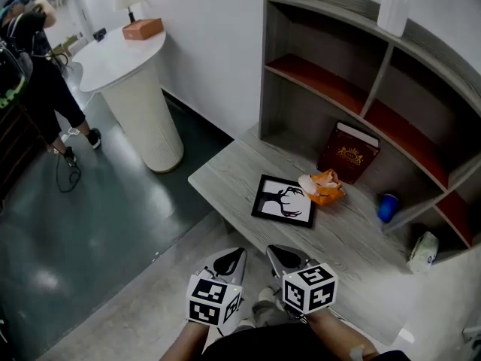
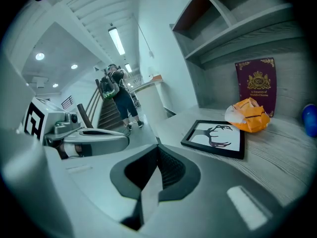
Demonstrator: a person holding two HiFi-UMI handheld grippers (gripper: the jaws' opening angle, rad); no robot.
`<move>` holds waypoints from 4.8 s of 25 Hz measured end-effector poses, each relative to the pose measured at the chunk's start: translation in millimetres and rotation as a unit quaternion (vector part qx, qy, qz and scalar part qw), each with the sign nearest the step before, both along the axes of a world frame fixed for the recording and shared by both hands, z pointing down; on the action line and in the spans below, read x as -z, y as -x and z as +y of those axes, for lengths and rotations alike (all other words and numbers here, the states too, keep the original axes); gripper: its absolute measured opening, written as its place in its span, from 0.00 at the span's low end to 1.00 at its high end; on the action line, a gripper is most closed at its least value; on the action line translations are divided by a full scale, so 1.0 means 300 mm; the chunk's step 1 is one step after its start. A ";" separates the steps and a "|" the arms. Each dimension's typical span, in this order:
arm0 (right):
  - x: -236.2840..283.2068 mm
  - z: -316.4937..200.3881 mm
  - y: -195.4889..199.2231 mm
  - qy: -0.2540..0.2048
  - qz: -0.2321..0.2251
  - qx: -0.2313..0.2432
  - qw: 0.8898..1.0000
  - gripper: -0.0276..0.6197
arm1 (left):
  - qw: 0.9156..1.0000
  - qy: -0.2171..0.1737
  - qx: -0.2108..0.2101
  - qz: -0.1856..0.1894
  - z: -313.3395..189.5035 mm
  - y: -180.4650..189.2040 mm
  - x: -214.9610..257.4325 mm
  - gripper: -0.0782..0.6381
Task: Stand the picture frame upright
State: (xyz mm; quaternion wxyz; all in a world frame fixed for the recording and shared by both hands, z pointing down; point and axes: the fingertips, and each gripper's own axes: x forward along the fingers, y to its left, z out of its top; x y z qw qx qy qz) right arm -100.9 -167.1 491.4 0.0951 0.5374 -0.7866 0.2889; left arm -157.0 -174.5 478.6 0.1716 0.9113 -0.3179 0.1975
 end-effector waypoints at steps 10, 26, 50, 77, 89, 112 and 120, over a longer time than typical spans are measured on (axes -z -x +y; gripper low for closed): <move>-0.034 -0.089 -0.183 0.013 -0.014 -0.043 0.999 0.04 | 0.998 0.010 -0.064 -0.013 -0.109 -0.208 -0.031 0.11; -0.038 -0.108 -0.346 0.010 -0.029 -0.091 0.995 0.04 | 0.991 -0.008 -0.134 -0.030 -0.163 -0.429 -0.038 0.11; -0.119 -0.243 -0.443 0.050 -0.036 -0.248 0.967 0.04 | 0.952 0.009 -0.302 -0.045 -0.374 -0.540 -0.089 0.11; -0.293 -0.276 -0.445 0.108 -0.086 -0.434 0.890 0.04 | 0.873 0.001 -0.474 -0.116 -0.560 -0.600 -0.293 0.14; -0.355 -0.243 -0.421 0.115 -0.112 -0.506 0.847 0.16 | 0.856 -0.020 -0.498 -0.140 -0.624 -0.628 -0.361 0.26; -0.412 -0.262 -0.421 0.132 -0.186 -0.581 0.781 0.30 | 0.840 -0.013 -0.524 -0.140 -0.709 -0.713 -0.444 0.40; -0.420 -0.264 -0.427 0.136 -0.179 -0.593 0.773 0.29 | 0.829 -0.013 -0.541 -0.142 -0.698 -0.705 -0.448 0.39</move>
